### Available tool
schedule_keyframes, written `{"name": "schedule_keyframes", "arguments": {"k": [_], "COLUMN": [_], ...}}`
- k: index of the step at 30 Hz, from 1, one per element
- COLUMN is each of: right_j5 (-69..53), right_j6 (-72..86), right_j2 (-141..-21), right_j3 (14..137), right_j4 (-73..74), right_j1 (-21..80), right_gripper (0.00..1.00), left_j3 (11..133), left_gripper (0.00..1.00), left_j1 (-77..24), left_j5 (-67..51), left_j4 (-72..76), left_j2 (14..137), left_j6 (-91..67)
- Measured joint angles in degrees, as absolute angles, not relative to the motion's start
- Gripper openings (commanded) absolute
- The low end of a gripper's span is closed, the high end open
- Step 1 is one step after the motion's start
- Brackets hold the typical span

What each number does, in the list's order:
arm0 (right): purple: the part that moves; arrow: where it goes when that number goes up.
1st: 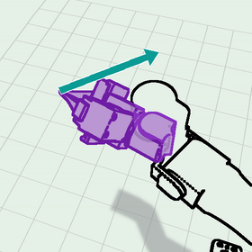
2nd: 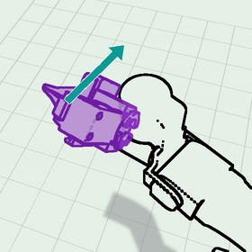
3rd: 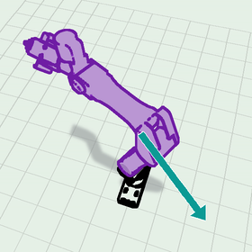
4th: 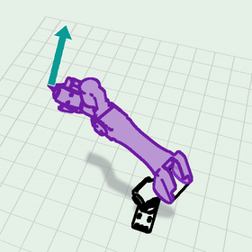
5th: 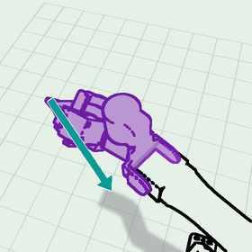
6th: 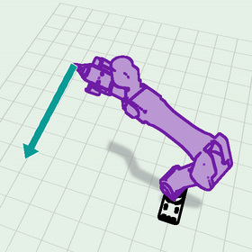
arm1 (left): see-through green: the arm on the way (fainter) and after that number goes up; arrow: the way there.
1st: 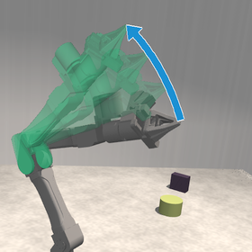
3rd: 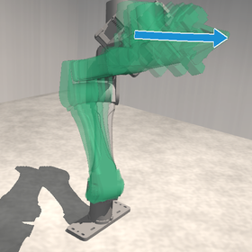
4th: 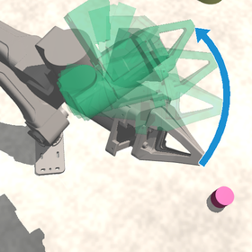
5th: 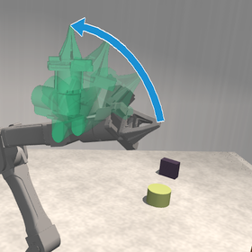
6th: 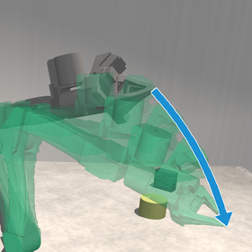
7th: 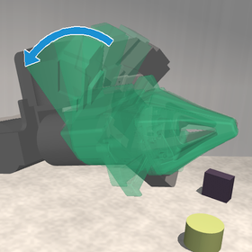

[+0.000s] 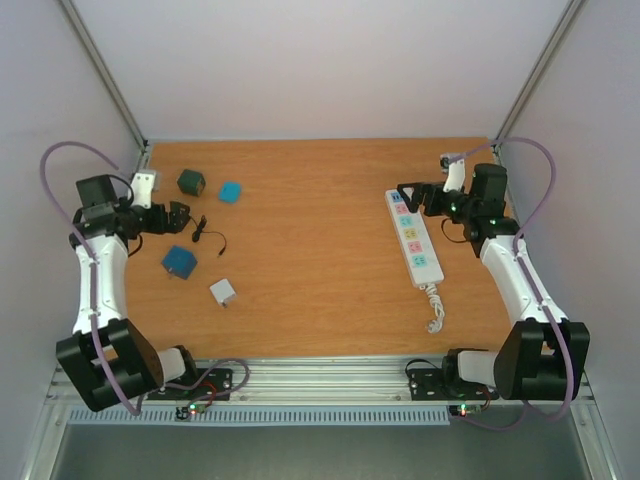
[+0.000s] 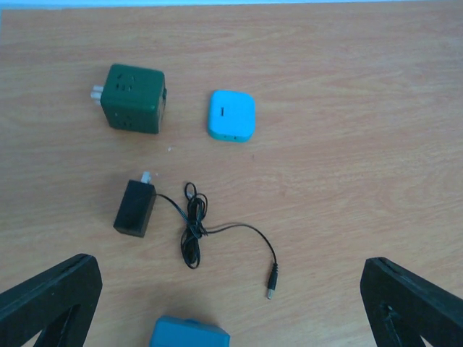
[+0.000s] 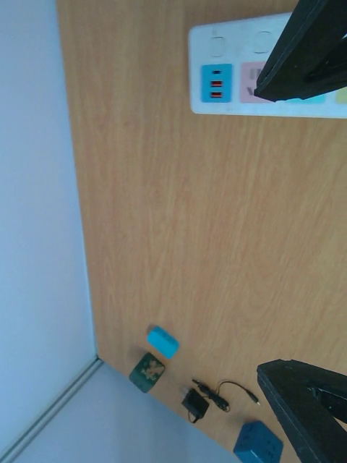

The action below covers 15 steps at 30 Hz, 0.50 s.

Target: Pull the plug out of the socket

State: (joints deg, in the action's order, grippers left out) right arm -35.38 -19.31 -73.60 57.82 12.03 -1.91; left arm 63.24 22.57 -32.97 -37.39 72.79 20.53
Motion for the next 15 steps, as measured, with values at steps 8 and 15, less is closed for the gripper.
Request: {"name": "schedule_keyframes", "arguments": {"k": [8, 15], "right_j5": [-38.5, -39.7], "right_j6": [-17.0, -16.8], "right_j2": [-72.2, -71.2], "right_j3": [47.7, 46.2], "right_j4": [8.3, 7.2], "right_j1": [-7.4, -9.9], "right_gripper": [0.99, 0.99], "left_j3": [52.0, 47.7], "left_gripper": [1.0, 1.0], "left_j1": [22.8, 22.8], "left_j5": [-31.5, -29.3], "left_j4": [-31.7, -29.1], "left_j2": [66.4, 63.1], "left_j6": [17.1, 15.4]}}
